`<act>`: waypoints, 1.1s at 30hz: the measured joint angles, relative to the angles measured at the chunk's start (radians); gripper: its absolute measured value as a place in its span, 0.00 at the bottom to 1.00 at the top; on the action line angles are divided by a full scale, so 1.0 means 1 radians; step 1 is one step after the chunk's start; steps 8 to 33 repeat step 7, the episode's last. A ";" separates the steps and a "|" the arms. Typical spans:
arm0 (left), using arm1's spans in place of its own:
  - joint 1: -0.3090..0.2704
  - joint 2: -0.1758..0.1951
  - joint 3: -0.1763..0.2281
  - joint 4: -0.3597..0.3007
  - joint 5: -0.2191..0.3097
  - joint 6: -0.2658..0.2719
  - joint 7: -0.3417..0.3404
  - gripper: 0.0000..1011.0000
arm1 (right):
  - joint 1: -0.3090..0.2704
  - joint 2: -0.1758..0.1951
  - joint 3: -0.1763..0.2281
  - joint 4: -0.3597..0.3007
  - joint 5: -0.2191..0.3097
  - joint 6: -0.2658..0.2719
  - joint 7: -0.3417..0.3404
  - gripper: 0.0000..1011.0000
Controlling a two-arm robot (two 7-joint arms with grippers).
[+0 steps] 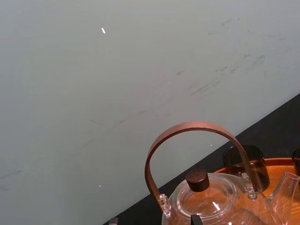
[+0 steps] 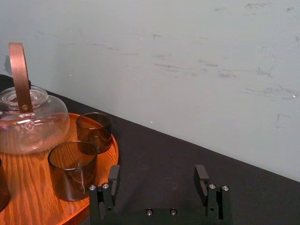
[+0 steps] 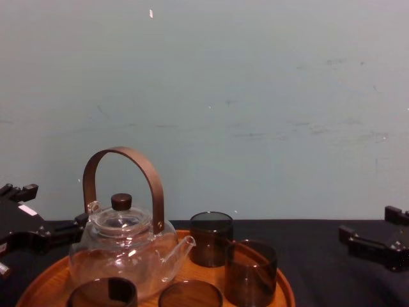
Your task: Pick up the glass from the table and place it on the tray.
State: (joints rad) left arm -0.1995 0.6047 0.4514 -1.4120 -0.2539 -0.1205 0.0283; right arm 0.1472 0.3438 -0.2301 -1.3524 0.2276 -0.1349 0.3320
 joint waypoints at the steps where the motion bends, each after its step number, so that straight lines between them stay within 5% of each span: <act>1: 0.000 0.000 0.000 0.000 0.000 0.000 0.000 0.99 | 0.000 0.000 0.000 0.000 0.000 0.000 0.000 0.99; 33: 0.000 0.000 0.000 0.000 0.000 0.000 0.000 0.99 | 0.000 0.000 0.000 -0.001 0.001 -0.001 0.001 0.99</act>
